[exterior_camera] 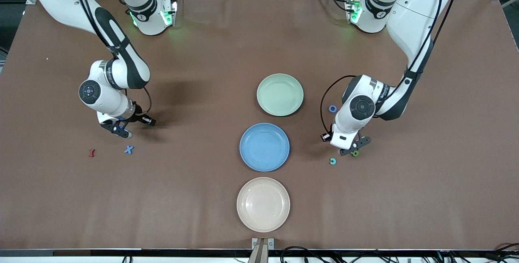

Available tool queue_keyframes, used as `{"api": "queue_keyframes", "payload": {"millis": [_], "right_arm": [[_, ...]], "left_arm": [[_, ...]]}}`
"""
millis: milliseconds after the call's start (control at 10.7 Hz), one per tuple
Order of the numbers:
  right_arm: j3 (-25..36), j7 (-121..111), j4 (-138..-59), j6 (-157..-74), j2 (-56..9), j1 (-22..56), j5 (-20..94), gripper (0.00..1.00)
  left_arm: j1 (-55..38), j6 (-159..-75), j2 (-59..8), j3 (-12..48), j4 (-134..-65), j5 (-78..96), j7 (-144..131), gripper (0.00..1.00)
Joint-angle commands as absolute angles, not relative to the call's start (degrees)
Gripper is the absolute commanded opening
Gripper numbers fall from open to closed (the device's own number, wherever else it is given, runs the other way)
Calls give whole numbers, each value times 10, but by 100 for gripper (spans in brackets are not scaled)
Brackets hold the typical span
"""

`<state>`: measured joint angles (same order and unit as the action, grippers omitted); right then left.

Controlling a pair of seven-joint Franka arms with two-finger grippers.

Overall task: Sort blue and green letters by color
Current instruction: 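Grasp green a with the left gripper while the right gripper lifts blue c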

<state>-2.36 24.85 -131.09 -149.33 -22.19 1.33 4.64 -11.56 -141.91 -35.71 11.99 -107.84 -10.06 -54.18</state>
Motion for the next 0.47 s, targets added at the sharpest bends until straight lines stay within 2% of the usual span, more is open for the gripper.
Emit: {"api": "queue_keyframes", "payload": {"millis": [0,94,374], "right_arm": [[-32,231,-1312,-1500,-227,-2,54,12],[-33,231,-1311,-1500,-227,-2,54,3],[-33,214,-1288,-1485,-216,2,51,0]], "left_arm": [[-119,-1409,-325,120,-1078,-120,-563,0],[-128,-1383,-315,123,-1078,-120,-564,0],[-157,-1338,-288,146,-1077,-112,-607,0]]}}
